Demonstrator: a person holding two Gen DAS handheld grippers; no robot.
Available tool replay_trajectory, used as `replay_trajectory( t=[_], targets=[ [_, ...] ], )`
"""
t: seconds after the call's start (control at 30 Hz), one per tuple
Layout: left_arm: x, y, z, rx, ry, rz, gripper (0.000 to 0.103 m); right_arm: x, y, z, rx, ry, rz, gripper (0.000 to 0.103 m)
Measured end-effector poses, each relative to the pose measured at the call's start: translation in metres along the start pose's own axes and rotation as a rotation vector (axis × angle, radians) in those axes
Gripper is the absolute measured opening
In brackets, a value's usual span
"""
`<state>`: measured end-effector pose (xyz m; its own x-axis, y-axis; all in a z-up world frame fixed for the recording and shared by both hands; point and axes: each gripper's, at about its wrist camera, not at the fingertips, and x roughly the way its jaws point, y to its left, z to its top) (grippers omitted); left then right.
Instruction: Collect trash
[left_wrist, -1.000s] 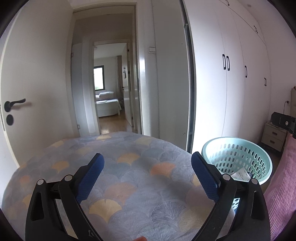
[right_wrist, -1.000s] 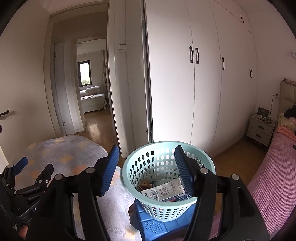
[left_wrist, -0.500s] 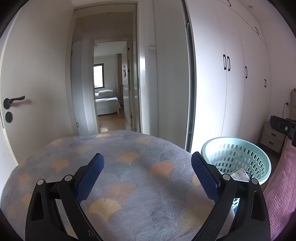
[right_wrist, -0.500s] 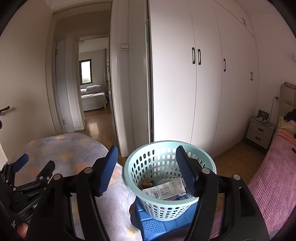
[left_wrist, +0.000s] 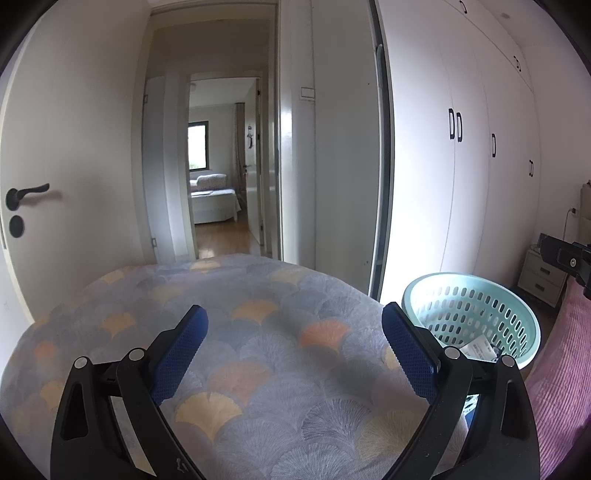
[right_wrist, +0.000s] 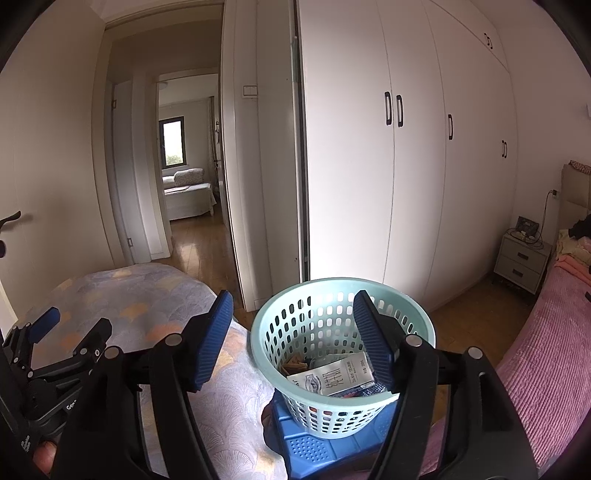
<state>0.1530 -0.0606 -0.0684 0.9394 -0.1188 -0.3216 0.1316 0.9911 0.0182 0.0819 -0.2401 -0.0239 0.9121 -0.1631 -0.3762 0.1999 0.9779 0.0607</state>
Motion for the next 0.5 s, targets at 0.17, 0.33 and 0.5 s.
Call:
replay_trajectory(
  t=[0.17, 0.33, 0.5],
  targets=[
    [0.0002, -0.0002, -0.0001, 0.003, 0.002, 0.003, 0.092, -0.0007, 0.0005, -0.0011, 0.000, 0.001, 0.001, 0.064],
    [-0.0002, 0.0003, -0.0003, 0.005, 0.001, 0.005, 0.093, -0.0004, 0.0016, -0.0018, 0.001, 0.003, 0.003, 0.064],
    [0.0007, -0.0001, 0.0008, 0.004, 0.003, 0.006, 0.093, -0.0002, 0.0024, -0.0026, 0.001, 0.005, 0.005, 0.064]
  ],
)
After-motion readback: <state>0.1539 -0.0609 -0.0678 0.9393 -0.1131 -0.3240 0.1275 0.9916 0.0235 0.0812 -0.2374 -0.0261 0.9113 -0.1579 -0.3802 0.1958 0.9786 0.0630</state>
